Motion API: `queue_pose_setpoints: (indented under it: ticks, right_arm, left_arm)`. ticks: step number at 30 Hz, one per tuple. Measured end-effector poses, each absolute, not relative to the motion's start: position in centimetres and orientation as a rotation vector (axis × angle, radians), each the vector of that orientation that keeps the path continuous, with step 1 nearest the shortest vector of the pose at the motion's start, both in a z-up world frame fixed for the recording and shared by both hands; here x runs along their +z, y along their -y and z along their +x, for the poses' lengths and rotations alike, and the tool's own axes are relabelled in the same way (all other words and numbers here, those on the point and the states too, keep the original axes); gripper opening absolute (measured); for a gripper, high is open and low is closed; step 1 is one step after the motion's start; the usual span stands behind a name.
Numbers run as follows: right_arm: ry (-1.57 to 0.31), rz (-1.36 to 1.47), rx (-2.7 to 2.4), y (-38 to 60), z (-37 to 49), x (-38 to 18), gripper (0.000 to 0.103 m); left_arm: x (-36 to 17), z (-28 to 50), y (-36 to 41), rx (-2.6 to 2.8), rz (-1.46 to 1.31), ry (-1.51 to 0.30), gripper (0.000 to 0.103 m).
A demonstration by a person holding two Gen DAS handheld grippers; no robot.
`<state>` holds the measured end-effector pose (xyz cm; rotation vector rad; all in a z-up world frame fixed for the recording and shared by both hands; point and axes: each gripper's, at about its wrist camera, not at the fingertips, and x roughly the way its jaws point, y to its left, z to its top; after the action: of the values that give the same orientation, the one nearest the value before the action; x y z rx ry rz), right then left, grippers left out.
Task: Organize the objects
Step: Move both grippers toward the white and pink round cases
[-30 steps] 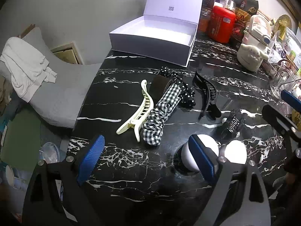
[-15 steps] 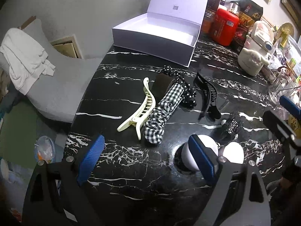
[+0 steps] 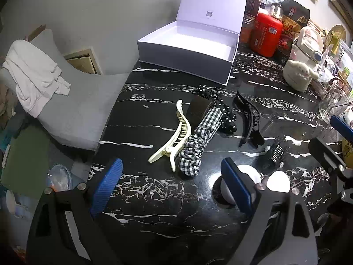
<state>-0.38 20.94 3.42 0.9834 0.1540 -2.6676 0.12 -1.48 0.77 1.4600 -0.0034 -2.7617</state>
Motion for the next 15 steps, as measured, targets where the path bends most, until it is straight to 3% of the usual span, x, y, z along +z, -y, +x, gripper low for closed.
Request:
queue_pose_setpoints:
  ticks: [15]
  right_arm:
    - [-0.129,1.036,-2.634,-20.66,-1.03,2.61,0.103]
  left_arm:
    - [0.37,-0.02,1.16,-2.785,1.476,-0.023,0.091]
